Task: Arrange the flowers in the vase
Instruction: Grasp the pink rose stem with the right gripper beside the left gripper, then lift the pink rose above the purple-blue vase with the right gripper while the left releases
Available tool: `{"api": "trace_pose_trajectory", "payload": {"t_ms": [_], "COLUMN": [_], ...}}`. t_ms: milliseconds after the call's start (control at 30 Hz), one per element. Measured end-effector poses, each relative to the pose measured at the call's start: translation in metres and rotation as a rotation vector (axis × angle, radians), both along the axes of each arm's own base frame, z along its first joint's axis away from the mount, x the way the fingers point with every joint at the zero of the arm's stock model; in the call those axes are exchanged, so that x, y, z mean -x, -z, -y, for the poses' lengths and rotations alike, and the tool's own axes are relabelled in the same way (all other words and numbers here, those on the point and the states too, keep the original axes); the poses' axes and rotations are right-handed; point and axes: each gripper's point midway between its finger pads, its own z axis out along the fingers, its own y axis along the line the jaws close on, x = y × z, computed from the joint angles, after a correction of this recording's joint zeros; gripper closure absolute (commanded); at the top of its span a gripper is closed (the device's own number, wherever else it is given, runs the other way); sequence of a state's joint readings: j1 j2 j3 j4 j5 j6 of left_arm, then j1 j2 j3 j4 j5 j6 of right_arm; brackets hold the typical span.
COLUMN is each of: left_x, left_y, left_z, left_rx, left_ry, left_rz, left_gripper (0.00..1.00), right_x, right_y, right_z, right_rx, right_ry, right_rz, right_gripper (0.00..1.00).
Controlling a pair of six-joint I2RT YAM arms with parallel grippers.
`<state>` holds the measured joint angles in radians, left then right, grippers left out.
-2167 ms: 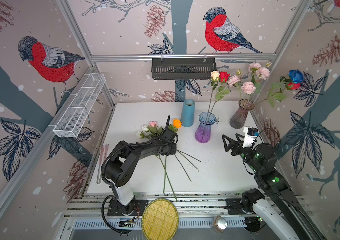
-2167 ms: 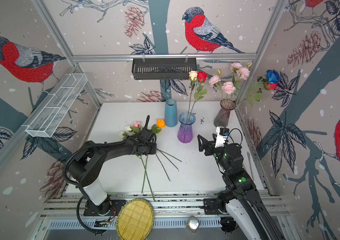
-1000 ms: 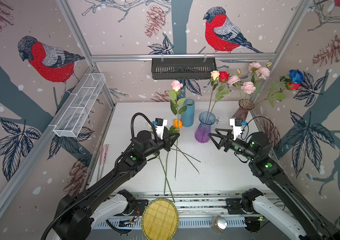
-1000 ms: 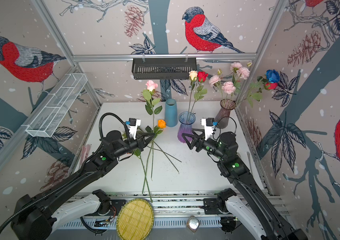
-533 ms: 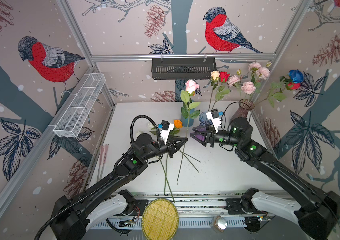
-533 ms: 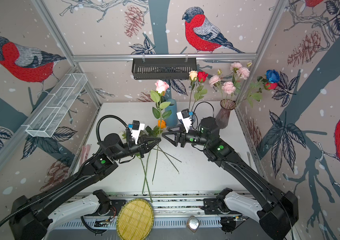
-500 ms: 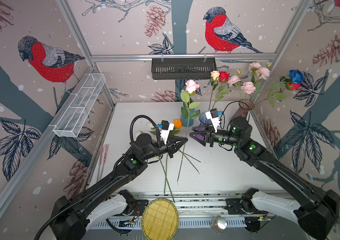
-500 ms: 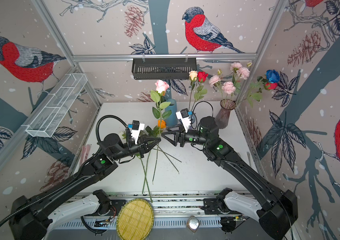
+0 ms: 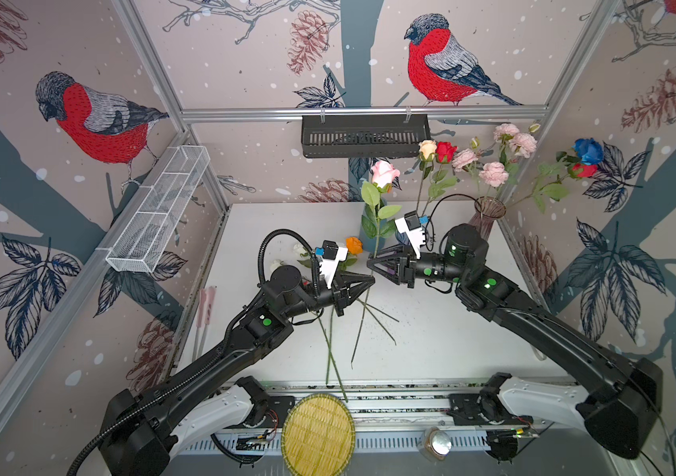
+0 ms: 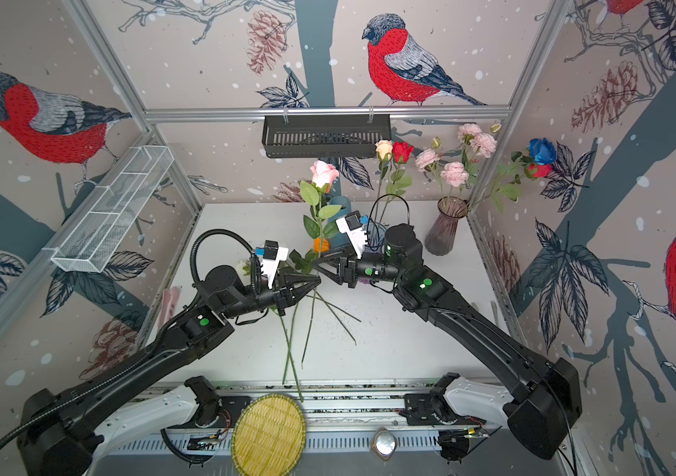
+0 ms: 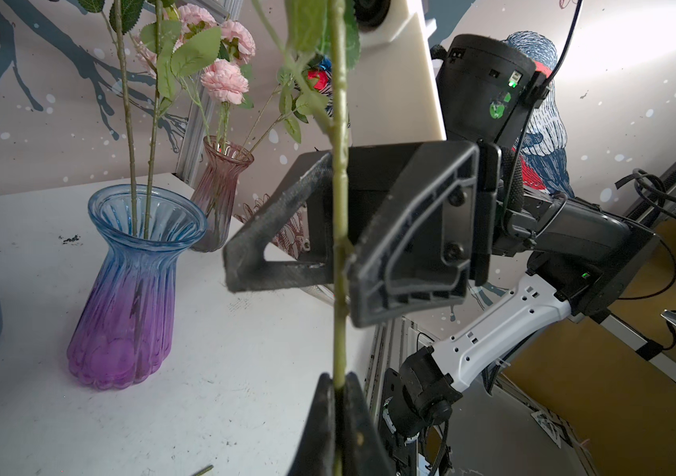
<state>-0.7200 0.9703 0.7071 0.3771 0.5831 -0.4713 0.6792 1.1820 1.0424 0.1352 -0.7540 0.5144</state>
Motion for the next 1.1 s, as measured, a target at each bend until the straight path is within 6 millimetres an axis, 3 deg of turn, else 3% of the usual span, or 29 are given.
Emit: {"api": "trace_pose_trajectory", "payload": {"t_ms": [67,100,167,300,467,633,833,967,1100], "left_x": [0.000,0.000,0.005,0.009,0.012,0.002,0.015,0.023,0.023], "left_y": [0.000,0.000,-0.002,0.000,0.003,0.010,0.020,0.016,0.019], "left_z": [0.000,0.000,-0.001,-0.010,-0.038,-0.093,-0.155,-0.176,-0.180], "left_rx": [-0.001,0.001,0.003,-0.006,-0.064,-0.159,-0.188,-0.136,-0.134], "left_ry": [-0.003,-0.001,0.015,-0.016,-0.139,-0.426,-0.652,-0.716,-0.736], "left_rz": [-0.001,0.001,0.005,-0.003,0.000,-0.003,0.006,0.035,0.041], "left_gripper": [0.57,0.46,0.36,0.35,0.35,0.35,0.35,0.35,0.35], "right_x": [0.003,0.003,-0.001,-0.009,-0.026,-0.055,-0.075,-0.080,-0.083], "right_y": [-0.005,-0.007,-0.013,-0.034,-0.067,-0.097,-0.132,-0.144,-0.158], "right_z": [-0.003,-0.003,-0.002,0.005,0.029,0.071,0.113,0.129,0.136], "right_rx": [-0.006,-0.006,-0.004,0.023,0.082,0.163,0.217,0.226,0.212], "right_ry": [-0.021,-0.019,0.004,0.073,0.255,0.561,0.830,0.923,0.978], "right_rz": [-0.005,-0.001,0.010,0.086,0.243,0.399,0.524,0.560,0.586], "right_gripper": [0.99,0.99,0.99,0.99,0.99,0.99,0.99,0.99,0.99]}}
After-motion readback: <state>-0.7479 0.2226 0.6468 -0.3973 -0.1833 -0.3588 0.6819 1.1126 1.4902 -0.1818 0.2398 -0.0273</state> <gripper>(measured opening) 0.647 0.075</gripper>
